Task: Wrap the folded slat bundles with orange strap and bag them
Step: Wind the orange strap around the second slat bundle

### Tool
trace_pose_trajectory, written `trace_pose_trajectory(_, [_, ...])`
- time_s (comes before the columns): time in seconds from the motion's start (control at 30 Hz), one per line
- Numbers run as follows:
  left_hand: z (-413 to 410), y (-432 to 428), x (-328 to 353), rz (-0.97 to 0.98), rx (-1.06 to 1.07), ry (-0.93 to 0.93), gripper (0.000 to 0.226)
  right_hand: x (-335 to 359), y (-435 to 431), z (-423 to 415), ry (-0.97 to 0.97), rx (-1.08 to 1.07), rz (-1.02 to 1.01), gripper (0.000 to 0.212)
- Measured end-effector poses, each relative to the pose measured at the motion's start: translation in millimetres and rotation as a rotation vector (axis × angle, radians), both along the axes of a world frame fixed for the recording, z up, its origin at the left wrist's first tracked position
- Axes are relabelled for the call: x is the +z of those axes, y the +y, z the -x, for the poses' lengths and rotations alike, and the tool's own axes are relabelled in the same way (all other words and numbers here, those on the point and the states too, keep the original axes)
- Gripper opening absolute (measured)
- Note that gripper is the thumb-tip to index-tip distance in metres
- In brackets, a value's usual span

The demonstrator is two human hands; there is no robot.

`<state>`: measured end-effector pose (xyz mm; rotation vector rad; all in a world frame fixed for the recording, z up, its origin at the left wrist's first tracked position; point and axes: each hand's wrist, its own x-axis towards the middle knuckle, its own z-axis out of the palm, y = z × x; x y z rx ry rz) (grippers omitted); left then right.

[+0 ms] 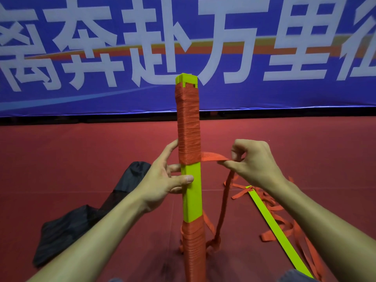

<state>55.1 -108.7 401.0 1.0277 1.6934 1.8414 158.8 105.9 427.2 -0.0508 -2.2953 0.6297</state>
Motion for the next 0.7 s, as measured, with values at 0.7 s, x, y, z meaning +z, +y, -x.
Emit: trace_pose_trajectory(0.7, [6,-5,-3,-0.003,0.029,-0.034,0.088,-11,10,0,-0.018,0.036,0.050,0.036])
